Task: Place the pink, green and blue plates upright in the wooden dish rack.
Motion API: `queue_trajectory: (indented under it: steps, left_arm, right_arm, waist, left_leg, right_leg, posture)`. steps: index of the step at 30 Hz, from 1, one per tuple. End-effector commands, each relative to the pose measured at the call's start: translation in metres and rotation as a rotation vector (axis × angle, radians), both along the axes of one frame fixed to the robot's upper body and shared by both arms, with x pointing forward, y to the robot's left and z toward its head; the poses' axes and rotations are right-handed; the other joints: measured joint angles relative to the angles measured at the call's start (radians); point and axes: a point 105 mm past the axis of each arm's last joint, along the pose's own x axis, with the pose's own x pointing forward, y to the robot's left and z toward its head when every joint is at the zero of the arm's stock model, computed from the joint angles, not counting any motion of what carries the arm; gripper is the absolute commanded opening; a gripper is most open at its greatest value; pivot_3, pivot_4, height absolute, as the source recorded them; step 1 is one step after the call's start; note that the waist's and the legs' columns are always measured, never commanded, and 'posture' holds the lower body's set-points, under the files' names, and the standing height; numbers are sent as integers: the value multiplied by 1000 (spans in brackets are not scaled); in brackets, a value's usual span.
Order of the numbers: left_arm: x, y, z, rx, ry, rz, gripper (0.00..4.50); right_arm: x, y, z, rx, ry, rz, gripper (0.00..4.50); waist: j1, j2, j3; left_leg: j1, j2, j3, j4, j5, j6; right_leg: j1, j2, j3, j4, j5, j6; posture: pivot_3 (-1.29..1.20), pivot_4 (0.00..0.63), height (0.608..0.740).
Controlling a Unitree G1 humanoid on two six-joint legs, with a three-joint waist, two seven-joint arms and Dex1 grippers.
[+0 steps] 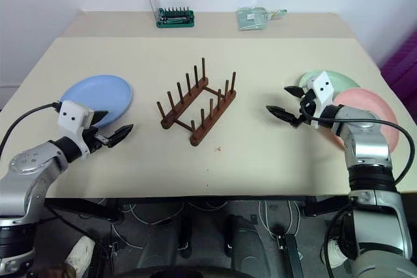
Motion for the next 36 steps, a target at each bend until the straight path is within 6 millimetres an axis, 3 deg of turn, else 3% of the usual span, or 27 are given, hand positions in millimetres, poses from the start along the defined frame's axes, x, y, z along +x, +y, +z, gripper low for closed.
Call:
queue_trajectory:
  steps: [1,8,13,20,23,30,36]
  left_arm:
    - [-3,-7,7,8,-27,-39,4437]
    - [-4,-14,8,3,-26,-64,4437]
    - [-8,-30,6,10,-5,-160,4437]
    - [-7,-81,-2,12,25,-300,4437]
    - [-17,-118,-10,-6,60,-382,4437]
    - [-18,-154,-36,2,154,-352,4437]
    - [-12,-174,-42,-62,191,-326,4437]
  right_arm:
    - [-4,-3,18,5,-60,-9,4500]
    - [-4,13,14,13,-51,24,4500]
    - [-6,24,9,18,-40,49,4500]
    - [-8,30,-1,32,-24,42,4500]
    - [-15,29,4,42,-27,44,4500]
    - [-23,25,-4,32,-8,11,4500]
    - [-23,26,-5,33,-9,0,4500]
  waist:
    - [0,0,0]
    - [-1,0,0]
    - [1,0,0]
    - [0,0,0]
    - [1,0,0]
    - [1,0,-1]
    - [1,0,-1]
  left_leg:
    - [0,0,0,0,0,0]
    - [0,0,0,0,0,0]
    - [0,0,0,0,0,0]
    - [0,0,0,0,0,0]
    - [0,0,0,0,0,0]
    - [1,-1,-1,2,0,0]
    - [1,-2,-2,2,0,1]
  right_leg:
    - [0,0,0,0,0,0]
    - [0,0,0,0,0,0]
    - [0,0,0,0,0,0]
    - [0,0,0,0,0,0]
    - [0,0,0,0,0,0]
    - [2,2,1,1,0,1]
    - [2,3,1,1,0,1]
  posture:
    - [0,150,730]
    - [0,150,730]
    - [0,150,730]
    - [0,150,730]
    - [0,150,730]
    - [0,150,730]
    - [0,150,730]
